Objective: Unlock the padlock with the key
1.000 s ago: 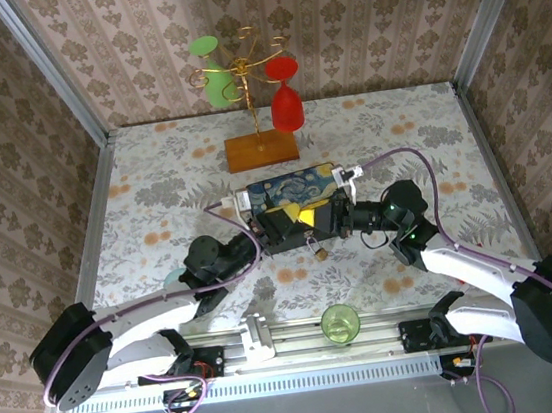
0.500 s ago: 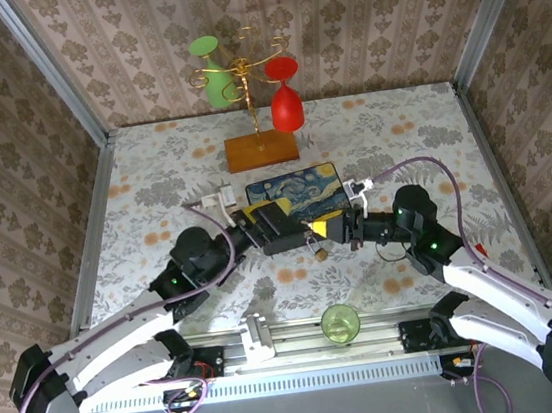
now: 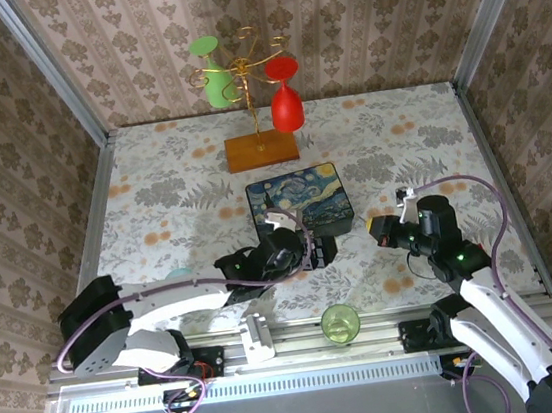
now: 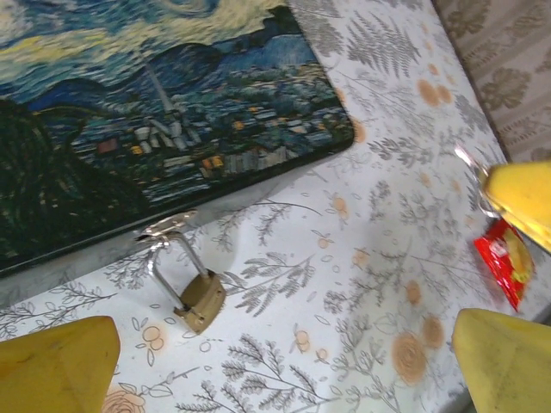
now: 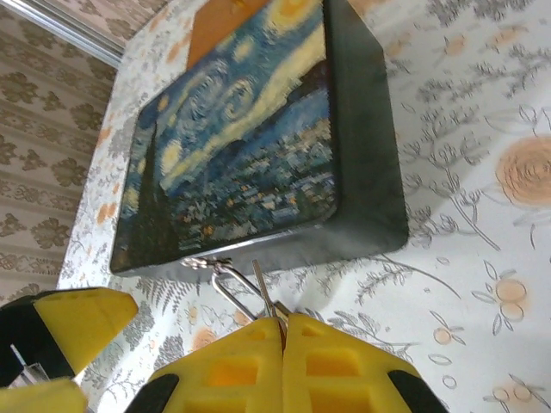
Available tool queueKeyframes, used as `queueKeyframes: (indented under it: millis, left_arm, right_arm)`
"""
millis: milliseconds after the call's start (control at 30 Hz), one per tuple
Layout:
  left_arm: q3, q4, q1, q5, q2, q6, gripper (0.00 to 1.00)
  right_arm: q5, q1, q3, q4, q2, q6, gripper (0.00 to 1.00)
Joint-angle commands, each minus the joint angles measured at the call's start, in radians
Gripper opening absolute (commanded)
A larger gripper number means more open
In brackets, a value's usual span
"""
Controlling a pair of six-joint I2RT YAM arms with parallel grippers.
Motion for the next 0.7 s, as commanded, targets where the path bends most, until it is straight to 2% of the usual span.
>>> queueKeyframes:
  millis: [0, 100, 167, 200, 267, 467, 533, 667]
  left_arm:
    - [-0.022, 0.081, -0.006, -0.052, 0.054, -0.054, 1.0]
    - [-0.083, 0.252, -0.005, -0.045, 0.137, -0.132, 0.97]
    - [-0.108, 0.339, -0.007, -0.05, 0.192, -0.163, 0.9]
    - [-0.097, 0.326, -0.013, -0.069, 0.208, -0.159, 0.87]
    - [-0.059, 0.266, -0.029, -0.112, 0.229, -0.152, 0.88]
    - [-0.058, 0.376, -0.023, -0.1, 0.338, -0.175, 0.83]
    - [-0.033, 0.332, -0.017, -0.092, 0.351, -0.168, 0.82]
    - [-0.026, 0.34, -0.007, -0.099, 0.366, -0.15, 0.71]
  right_arm:
    - [-0.001, -0.006, -0.027, -0.05, -0.004, -0.022, 0.0]
    - [-0.018, -0.006, -0.034, -0.063, -0.011, -0.041, 0.0]
    - [-0.026, -0.007, -0.037, -0.072, -0.021, -0.054, 0.0]
    - [-0.029, -0.006, -0.039, -0.079, -0.029, -0.061, 0.0]
    - [-0.023, -0.006, -0.04, -0.099, -0.043, -0.077, 0.0]
    - [-0.048, -0.006, -0.061, -0.078, -0.063, -0.085, 0.0]
    - [-0.052, -0.006, -0.066, -0.078, -0.066, -0.083, 0.0]
    - [-0.049, -0.006, -0.074, -0.1, -0.08, -0.09, 0.0]
